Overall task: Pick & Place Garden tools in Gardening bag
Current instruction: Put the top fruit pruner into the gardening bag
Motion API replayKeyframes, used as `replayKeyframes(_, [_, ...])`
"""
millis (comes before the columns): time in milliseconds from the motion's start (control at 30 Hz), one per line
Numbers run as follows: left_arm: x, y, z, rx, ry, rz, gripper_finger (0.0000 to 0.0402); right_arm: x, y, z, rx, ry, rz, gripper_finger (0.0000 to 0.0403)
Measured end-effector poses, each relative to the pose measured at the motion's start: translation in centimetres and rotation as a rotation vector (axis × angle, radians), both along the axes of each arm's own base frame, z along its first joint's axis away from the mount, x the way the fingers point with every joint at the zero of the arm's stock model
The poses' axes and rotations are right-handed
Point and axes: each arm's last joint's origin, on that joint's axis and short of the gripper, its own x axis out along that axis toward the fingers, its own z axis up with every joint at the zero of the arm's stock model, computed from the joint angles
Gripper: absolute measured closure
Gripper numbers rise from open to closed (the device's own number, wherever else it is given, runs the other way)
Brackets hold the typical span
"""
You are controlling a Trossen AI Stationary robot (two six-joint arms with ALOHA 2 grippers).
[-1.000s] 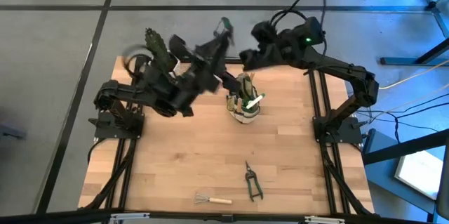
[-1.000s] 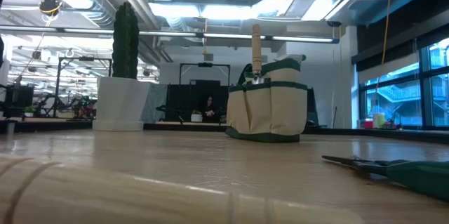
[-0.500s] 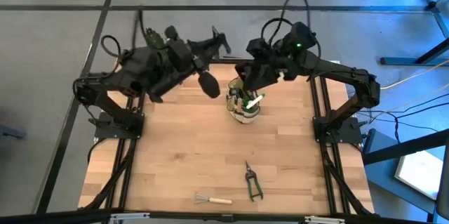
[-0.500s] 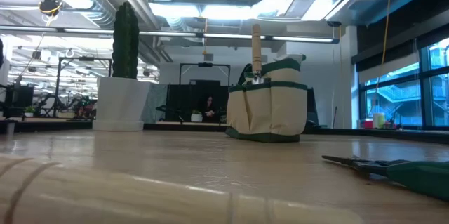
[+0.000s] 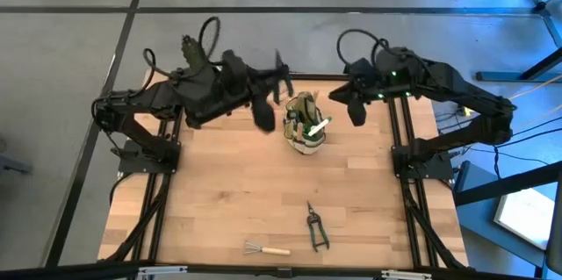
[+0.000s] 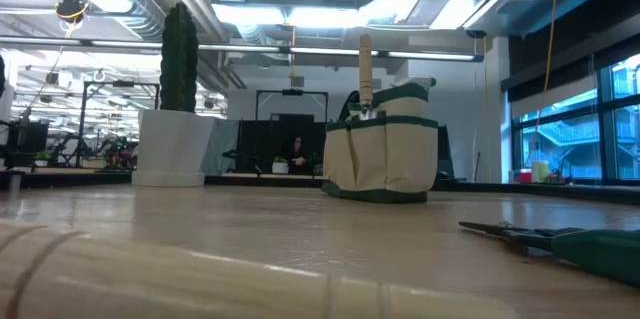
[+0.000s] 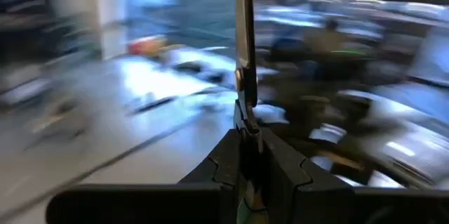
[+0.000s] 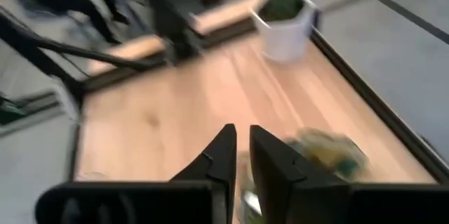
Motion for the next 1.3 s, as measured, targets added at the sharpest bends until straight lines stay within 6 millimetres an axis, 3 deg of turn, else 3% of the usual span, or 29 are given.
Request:
replayKeyframes(100, [0.5,-0.2,-2.1,-0.073,0.001,0.25,0.0375,-0.8,0.2,-0.6,0.003,0.095,-0.09,0.036])
replayKeyframes(167, [1.3,-0.6,-3.7,-0.1,-0.01,0.324,0.0375,-1.1,0.3,-1.1,0.004,0.157,-0.156,0.036])
replayKeyframes(433, [3.1,-1.6,-12.3,-0.259,-0.064,0.444,0.0375,-2.1,0.7,-2.3,-0.055,0.315,-0.379,0.036])
replayKeyframes(533, [3.2,-2.0,-14.8,-0.278,-0.056,0.446,0.0375,-2.4,0.6,-3.0,0.012,0.371,-0.475,0.036])
replayKeyframes(633, [3.6,-2.0,-16.8,-0.277,-0.061,0.453,0.0375,-1.8,0.1,-3.7,0.096,0.423,-0.46,0.036])
replayKeyframes(900, [6.0,-2.5,-21.2,-0.278,-0.079,0.464,0.0375,-0.7,1.1,-3.7,0.052,0.407,-0.307,0.036])
replayKeyframes(1067, [7.9,-2.8,-23.2,-0.322,-0.101,0.432,0.0375,-1.3,2.4,-3.5,-0.02,0.383,-0.426,0.0361])
replayKeyframes(1300, [8.1,-2.1,-23.8,-0.319,-0.082,0.46,0.0375,-2.6,5.4,-2.8,-0.105,0.305,-0.433,0.0395])
